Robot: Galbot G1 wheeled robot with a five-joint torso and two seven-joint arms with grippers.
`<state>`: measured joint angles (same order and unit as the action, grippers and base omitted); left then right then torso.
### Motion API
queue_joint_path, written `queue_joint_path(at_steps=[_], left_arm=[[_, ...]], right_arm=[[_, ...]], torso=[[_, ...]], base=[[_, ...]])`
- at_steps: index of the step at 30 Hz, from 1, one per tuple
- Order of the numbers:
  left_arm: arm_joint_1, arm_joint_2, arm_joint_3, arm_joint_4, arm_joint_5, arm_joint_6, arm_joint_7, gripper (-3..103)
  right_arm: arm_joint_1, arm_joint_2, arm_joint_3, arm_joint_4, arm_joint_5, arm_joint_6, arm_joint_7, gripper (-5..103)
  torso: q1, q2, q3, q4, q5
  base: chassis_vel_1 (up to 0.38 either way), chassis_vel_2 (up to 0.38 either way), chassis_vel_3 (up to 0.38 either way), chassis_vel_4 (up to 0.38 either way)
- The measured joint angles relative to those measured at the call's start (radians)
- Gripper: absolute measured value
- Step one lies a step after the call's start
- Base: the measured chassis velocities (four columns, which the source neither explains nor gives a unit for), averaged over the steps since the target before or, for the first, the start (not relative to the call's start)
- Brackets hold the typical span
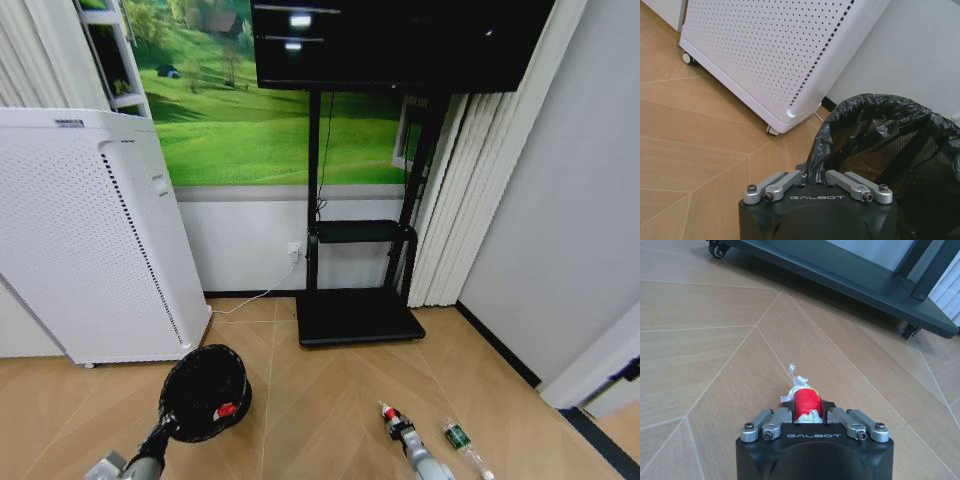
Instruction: Pick up the trash bin and place the garbage on the floor into it.
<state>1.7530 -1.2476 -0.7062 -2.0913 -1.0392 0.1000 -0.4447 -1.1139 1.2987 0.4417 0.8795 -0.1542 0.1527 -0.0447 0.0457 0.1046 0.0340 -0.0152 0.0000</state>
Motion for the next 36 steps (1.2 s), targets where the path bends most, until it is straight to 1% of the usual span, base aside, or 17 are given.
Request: queue_joint_path(at_steps=[2, 14, 16, 17, 19, 20, 22, 23, 25, 27, 29, 30, 32, 33, 34, 35, 36], left_arm=[[-0.004, 0.0, 0.004, 0.002, 0.0, 0.0, -0.001, 3], [-0.018, -0.003, 0.023, 0.02, 0.016, -0.004, -0.001, 3], [-0.033, 0.013, 0.04, 0.032, 0.021, -0.004, 0.002, 3], [-0.033, 0.013, 0.04, 0.032, 0.021, -0.004, 0.002, 3], [-0.066, 0.048, 0.07, 0.068, 0.043, -0.005, 0.013, 3], [-0.066, 0.048, 0.07, 0.068, 0.043, -0.005, 0.013, 3], [-0.118, 0.087, 0.11, 0.104, 0.054, -0.005, 0.017, 3], [-0.118, 0.087, 0.11, 0.104, 0.054, -0.005, 0.017, 3], [-0.178, 0.115, 0.163, 0.154, 0.06, -0.01, 0.023, 3], [-0.192, 0.12, 0.178, 0.17, 0.066, -0.013, 0.028, 3], [-0.234, 0.136, 0.227, 0.222, 0.094, -0.02, 0.051, 3], [-0.234, 0.136, 0.227, 0.222, 0.094, -0.02, 0.051, 3], [-0.258, 0.155, 0.257, 0.257, 0.126, -0.024, 0.096, 3], [-0.258, 0.155, 0.257, 0.257, 0.126, -0.024, 0.096, 3], [-0.262, 0.162, 0.264, 0.269, 0.14, -0.026, 0.119, 3], [-0.271, 0.178, 0.277, 0.29, 0.158, -0.03, 0.155, 3], [-0.271, 0.178, 0.277, 0.29, 0.158, -0.03, 0.155, 3]], right_arm=[[-0.006, -0.001, 0.003, 0.006, 0.002, 0.004, 0.0, 24], [-0.048, -0.012, 0.004, 0.087, 0.043, 0.003, 0.009, 24], [-0.066, -0.02, 0.007, 0.127, 0.075, 0.002, 0.01, 24], [-0.066, -0.02, 0.007, 0.127, 0.075, 0.002, 0.01, 24], [-0.102, -0.037, 0.013, 0.2, 0.12, -0.004, 0.006, 24], [-0.102, -0.037, 0.013, 0.2, 0.12, -0.004, 0.006, 24], [-0.158, -0.063, 0.029, 0.331, 0.177, -0.025, 0.005, 24], [-0.158, -0.063, 0.029, 0.331, 0.177, -0.025, 0.005, 24], [-0.223, -0.084, 0.053, 0.474, 0.236, -0.055, 0.01, 24], [-0.236, -0.088, 0.059, 0.507, 0.251, -0.065, 0.015, 24], [-0.295, -0.103, 0.082, 0.642, 0.326, -0.103, 0.044, 24], [-0.295, -0.103, 0.082, 0.642, 0.326, -0.103, 0.044, 24], [-0.332, -0.115, 0.094, 0.763, 0.385, -0.125, 0.058, 24], [-0.332, -0.115, 0.094, 0.763, 0.385, -0.125, 0.058, 24], [-0.342, -0.117, 0.093, 0.813, 0.411, -0.149, 0.068, 24], [-0.357, -0.115, 0.086, 0.888, 0.464, -0.175, 0.08, 24], [-0.357, -0.115, 0.086, 0.888, 0.464, -0.175, 0.08, 24]], torso=[[0.0, 0.0, 0.0, -0.0001, 0.0], [0.0, 0.0, 0.0, 0.0001, 0.0], [0.0, 0.0, 0.0, 0.0003, 0.0004], [0.0, 0.0, 0.0, 0.0003, 0.0004], [0.0, 0.0, 0.0, 0.0, 0.0001], [0.0, 0.0, 0.0, 0.0, 0.0001], [0.0, 0.0, 0.0, 0.0, -0.0001], [0.0, 0.0, 0.0, 0.0, -0.0001], [0.0, 0.0, 0.0, -0.0005, 0.0002], [0.0, 0.0, 0.0, -0.0004, -0.0001], [0.0, 0.0, 0.0, -0.0003, -0.0002], [0.0, 0.0, 0.0, -0.0003, -0.0002], [0.0, 0.0, 0.0, -0.0003, -0.0004], [0.0, 0.0, 0.0, -0.0003, -0.0004], [0.0, 0.0, 0.0, -0.0002, -0.0006], [0.0, 0.0, 0.0, 0.0005, 0.0001], [0.0, 0.0, 0.0, 0.0005, 0.0001]], base=[[0.0, 0.0, 0.0, 0.0], [0.0, 0.0, 0.0, 0.0], [0.0, 0.0, 0.0, 0.0], [0.0, 0.0, 0.0, 0.0], [0.0, 0.0, 0.0, 0.0], [0.0, 0.0, 0.0, 0.0], [0.0, 0.0, 0.0, 0.0], [0.0, 0.0, 0.0, 0.0], [0.0, 0.0, 0.0, 0.0], [0.0, 0.0, 0.0, 0.0], [0.0, 0.0, 0.0, 0.0], [0.0, 0.0, 0.0, 0.0], [0.0, 0.0, 0.0, 0.0], [0.0, 0.0, 0.0, 0.0], [0.0, 0.0, 0.0, 0.0], [0.0, 0.0, 0.0, 0.0], [0.0, 0.0, 0.0, 0.0]])
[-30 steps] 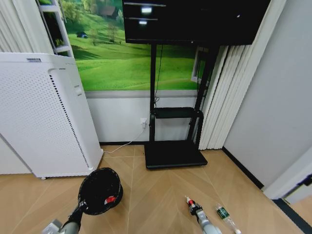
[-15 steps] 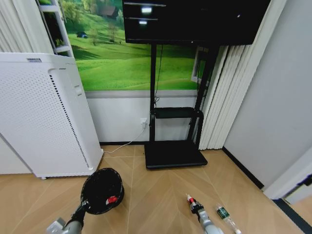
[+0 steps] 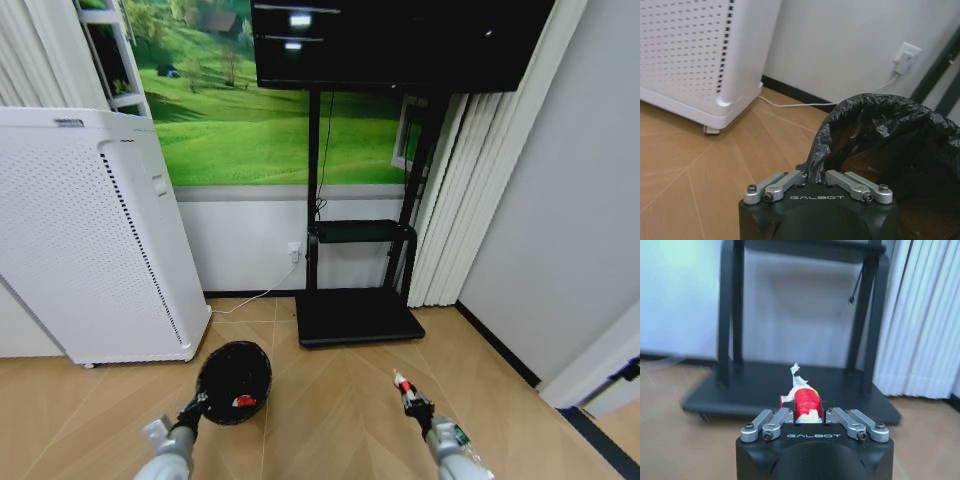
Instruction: Pick up the trash bin and place the garbage on the floor into it.
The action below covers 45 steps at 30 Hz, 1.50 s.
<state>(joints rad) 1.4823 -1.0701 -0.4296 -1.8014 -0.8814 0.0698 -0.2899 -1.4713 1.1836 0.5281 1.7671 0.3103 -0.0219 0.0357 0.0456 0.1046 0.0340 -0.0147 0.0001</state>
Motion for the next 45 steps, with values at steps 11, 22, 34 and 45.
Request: queue_joint_path(at_steps=[11, 22, 34, 45], left_arm=[[-0.125, 0.096, 0.094, 0.093, 0.006, -0.017, 0.167, 3], [-0.401, 0.07, 0.35, 0.254, 0.004, -0.025, 0.174, 3], [-0.493, 0.007, 0.524, 0.314, 0.09, -0.027, 0.188, 3], [-0.378, 0.065, 0.482, 0.19, 0.204, -0.05, 0.247, 3]], right_arm=[[-0.14, 0.02, -0.077, 0.235, 0.046, 0.062, -0.054, 24], [-0.162, 0.02, -0.124, 0.298, -0.001, 0.129, -0.114, 24], [-0.101, 0.02, -0.279, 0.219, -0.087, 0.193, -0.193, 24], [-0.048, 0.035, -0.35, 0.141, -0.144, 0.206, -0.217, 24]], torso=[[0.0, 0.0, 0.0, -0.0003, 0.0], [0.0, 0.0, 0.0, -0.0009, -0.0001], [0.0, 0.0, 0.0, -0.0006, -0.0001], [0.0, 0.0, 0.0, -0.0003, -0.0003]], base=[[0.0, 0.0, 0.0, 0.0], [0.0, 0.0, 0.0, 0.0], [0.0, 0.0, 0.0, 0.0], [0.0, 0.0, 0.0, 0.0]])
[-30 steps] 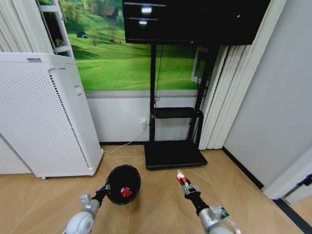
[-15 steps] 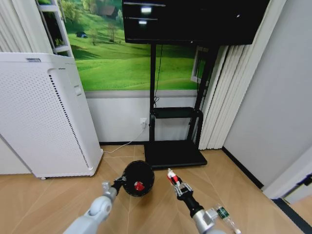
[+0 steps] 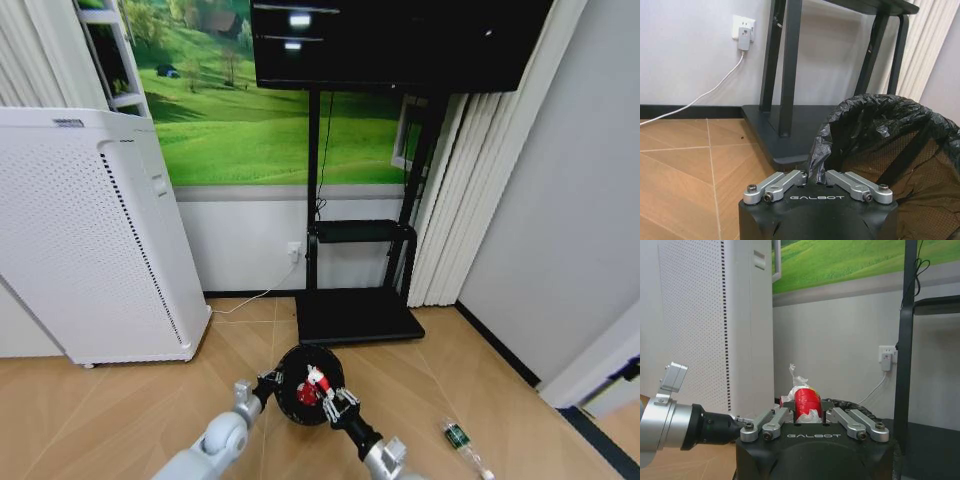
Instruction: Pick up the trash bin and place the garbage on the floor into it.
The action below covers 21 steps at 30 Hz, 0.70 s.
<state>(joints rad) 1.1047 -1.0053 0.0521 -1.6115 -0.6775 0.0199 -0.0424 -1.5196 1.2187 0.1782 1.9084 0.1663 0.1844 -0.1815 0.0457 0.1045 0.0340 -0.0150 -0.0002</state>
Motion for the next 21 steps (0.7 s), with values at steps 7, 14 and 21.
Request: queue_joint_path(at_steps=[7, 14, 21], left_arm=[[0.059, 0.013, -0.028, -0.058, 0.004, -0.006, 0.028, 3], [0.074, 0.013, -0.034, -0.075, 0.005, -0.008, 0.04, 3], [0.077, 0.012, -0.038, -0.075, 0.004, -0.008, 0.039, 3]], right_arm=[[0.004, 0.014, -0.03, -0.033, -0.041, 0.004, -0.001, 24], [0.005, 0.019, -0.039, -0.047, -0.077, 0.014, 0.002, 24], [0.001, 0.018, -0.037, -0.036, -0.083, 0.017, 0.002, 28]], torso=[[0.0, 0.0, 0.0, -0.0002, 0.0001], [0.0, 0.0, 0.0, -0.0003, 0.0001], [0.0, 0.0, 0.0, -0.0002, 0.0002]], base=[[0.0, 0.0, 0.0, 0.0], [0.0, 0.0, 0.0, 0.0], [0.0, 0.0, 0.0, 0.0]])
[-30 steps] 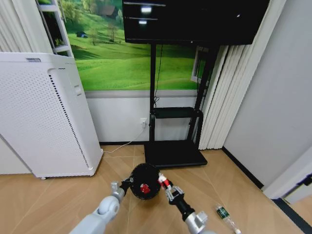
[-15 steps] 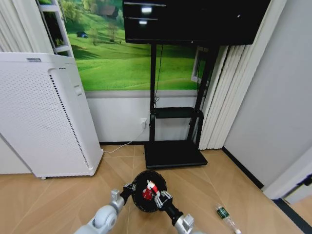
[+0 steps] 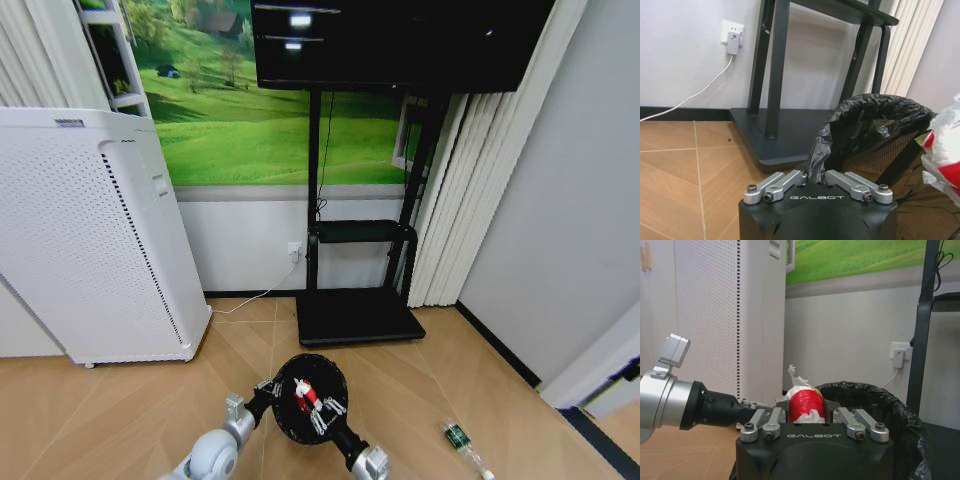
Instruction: Pick up the trash bin and place the garbage on the floor into it.
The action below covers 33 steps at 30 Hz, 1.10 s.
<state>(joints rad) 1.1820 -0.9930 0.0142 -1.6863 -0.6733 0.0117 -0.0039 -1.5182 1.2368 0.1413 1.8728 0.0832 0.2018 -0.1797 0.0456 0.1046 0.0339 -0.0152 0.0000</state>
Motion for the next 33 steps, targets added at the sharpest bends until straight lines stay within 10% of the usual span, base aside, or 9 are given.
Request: queue_joint_path(at_steps=[14, 16, 33], left_arm=[[0.051, -0.005, -0.024, -0.017, 0.003, -0.002, -0.007, 3], [0.069, -0.007, -0.055, -0.027, -0.01, -0.003, -0.02, 3], [0.232, -0.019, -0.32, -0.228, -0.226, 0.021, -0.22, 3]], right_arm=[[-0.014, 0.005, -0.002, -0.001, -0.004, 0.013, 0.005, 78], [-0.02, -0.001, 0.002, 0.022, 0.025, 0.026, 0.004, 97], [-0.052, -0.03, 0.161, 0.115, 0.234, 0.023, 0.139, 100]], torso=[[0.0, 0.0, 0.0, 0.0, 0.0], [0.0, 0.0, 0.0, 0.0002, 0.0], [0.0, 0.0, 0.0, 0.0003, 0.0001]], base=[[0.0, 0.0, 0.0, 0.0], [0.0, 0.0, 0.0, 0.0], [0.0, 0.0, 0.0, 0.0]])
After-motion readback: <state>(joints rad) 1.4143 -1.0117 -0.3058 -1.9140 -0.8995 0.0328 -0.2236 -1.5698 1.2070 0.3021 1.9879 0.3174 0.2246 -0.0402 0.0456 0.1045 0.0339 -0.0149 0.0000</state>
